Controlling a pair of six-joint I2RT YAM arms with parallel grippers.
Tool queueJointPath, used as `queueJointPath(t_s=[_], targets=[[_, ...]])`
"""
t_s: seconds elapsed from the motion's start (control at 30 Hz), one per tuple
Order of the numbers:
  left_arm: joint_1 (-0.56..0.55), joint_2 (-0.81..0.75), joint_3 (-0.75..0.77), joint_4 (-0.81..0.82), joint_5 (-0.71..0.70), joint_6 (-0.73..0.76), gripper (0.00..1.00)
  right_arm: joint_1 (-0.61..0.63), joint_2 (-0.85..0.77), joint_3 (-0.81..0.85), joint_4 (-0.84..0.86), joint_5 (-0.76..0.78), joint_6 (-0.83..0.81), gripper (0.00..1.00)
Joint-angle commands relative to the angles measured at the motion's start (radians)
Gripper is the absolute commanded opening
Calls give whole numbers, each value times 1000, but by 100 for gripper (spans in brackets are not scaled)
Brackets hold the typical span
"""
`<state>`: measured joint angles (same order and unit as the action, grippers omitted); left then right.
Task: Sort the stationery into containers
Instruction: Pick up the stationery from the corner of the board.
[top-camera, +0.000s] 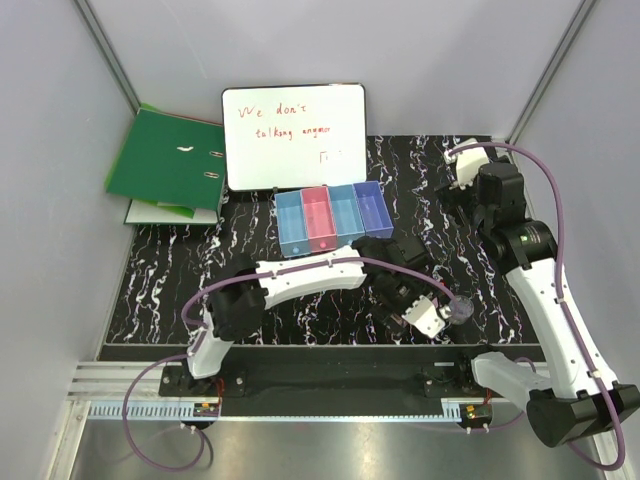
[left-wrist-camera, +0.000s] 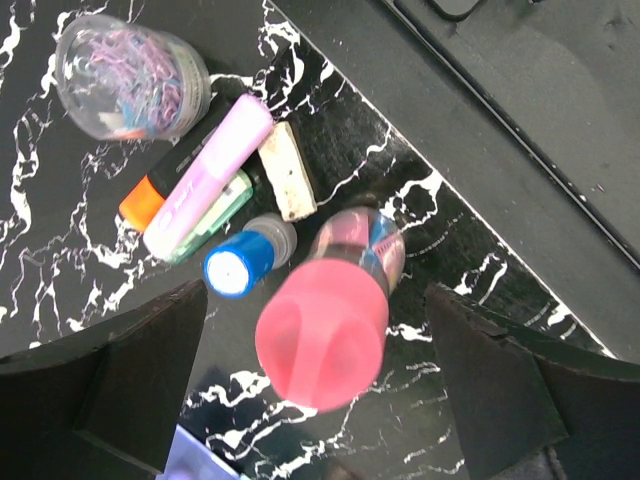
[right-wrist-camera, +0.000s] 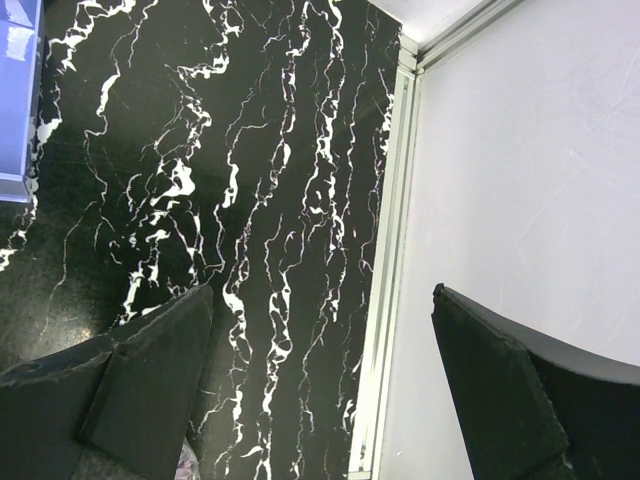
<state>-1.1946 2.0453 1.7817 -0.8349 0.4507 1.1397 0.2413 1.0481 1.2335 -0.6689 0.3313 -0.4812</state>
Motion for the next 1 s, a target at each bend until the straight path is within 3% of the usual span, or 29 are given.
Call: queueJointPath(t_s=[0.0, 0.23, 0.67, 0.97], targets=[[-10, 24, 55, 26, 39, 31, 88, -5, -37, -8, 37, 9, 36, 97], [-13, 26, 35, 26, 16, 44, 76, -7, -62, -42, 35, 5, 43, 97], [-13, 15, -11, 25, -30, 80, 73, -8, -48, -3, 35, -5, 61, 97], [-13, 18, -4, 25, -33, 83, 54, -5, -48, -6, 35, -5, 58, 97]])
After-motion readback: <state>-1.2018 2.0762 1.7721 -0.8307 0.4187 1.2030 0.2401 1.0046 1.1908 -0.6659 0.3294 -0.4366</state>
